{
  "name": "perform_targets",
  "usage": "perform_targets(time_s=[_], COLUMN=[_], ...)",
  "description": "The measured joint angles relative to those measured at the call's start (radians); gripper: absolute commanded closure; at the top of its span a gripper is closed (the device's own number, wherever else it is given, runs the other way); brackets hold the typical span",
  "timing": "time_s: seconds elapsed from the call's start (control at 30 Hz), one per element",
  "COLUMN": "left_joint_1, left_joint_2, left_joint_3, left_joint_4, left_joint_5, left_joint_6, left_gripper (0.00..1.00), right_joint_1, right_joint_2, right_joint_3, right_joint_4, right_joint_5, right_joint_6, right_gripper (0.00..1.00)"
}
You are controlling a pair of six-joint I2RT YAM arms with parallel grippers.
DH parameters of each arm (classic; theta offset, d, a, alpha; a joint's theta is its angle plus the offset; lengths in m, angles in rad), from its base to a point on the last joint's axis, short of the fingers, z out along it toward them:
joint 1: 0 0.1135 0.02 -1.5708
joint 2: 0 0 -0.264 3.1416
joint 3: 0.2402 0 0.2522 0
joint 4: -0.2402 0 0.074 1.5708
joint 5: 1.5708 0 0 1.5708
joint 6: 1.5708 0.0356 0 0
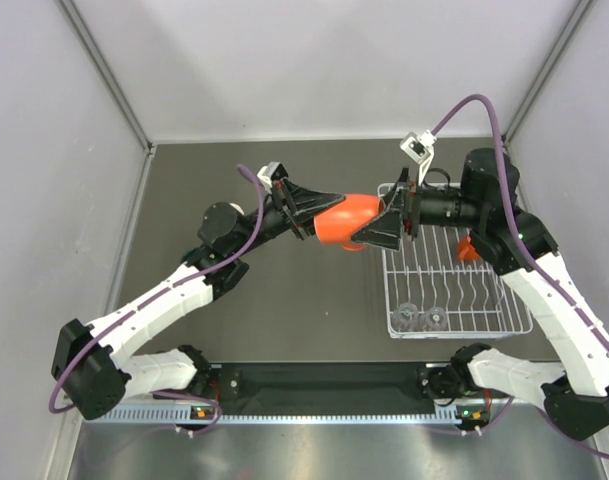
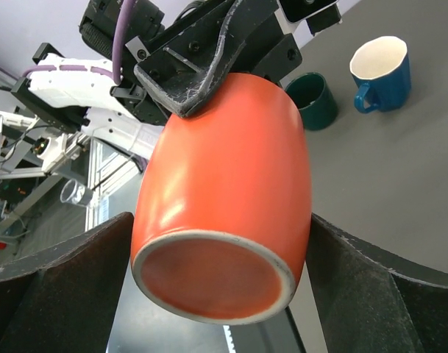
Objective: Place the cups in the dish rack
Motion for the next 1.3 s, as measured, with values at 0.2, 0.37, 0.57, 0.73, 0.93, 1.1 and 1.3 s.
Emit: perform_targets(time_s=[0.2,0.37,0.57,0.73,0.93,1.1,1.3], left_joint_1=[0.0,0.0,0.0,0.0,0.0,0.0,0.0], left_joint_2=[0.0,0.0,0.0,0.0,0.0,0.0,0.0], left_joint_3=[0.0,0.0,0.0,0.0,0.0,0.0,0.0], left_joint_4=[0.0,0.001,0.0,0.001,-0.001,0.0,0.003], left_joint_5=[0.001,0.005,0.005,0.005,0.006,0.009,0.015], left_joint_6=[-0.001,-0.003,-0.003,-0.003,-0.003,-0.003,-0.003], left_gripper=[1.0,1.0,1.0,1.0,1.0,1.0,1.0], right_joint_1=[0.004,0.008,0.009,0.014,0.015,0.017,0.017], right_joint_2=[-0.001,-0.001,-0.003,-0.005,-0.013,-0.014,-0.016], right_joint_3=[-0.001,-0.001,-0.002,-0.006,-0.038,-0.047,-0.067], right_joint_4=[0.001,0.008,0.009,0.024,0.077,0.098,0.132], right_joint_5=[0.003,0.009,0.015,0.029,0.032,0.032,0.032], right_joint_6=[0.005,0.013,0.019,0.031,0.069,0.092,0.126], right_gripper=[0.07,0.04,0.03,0.0,0.0,0.05,0.14])
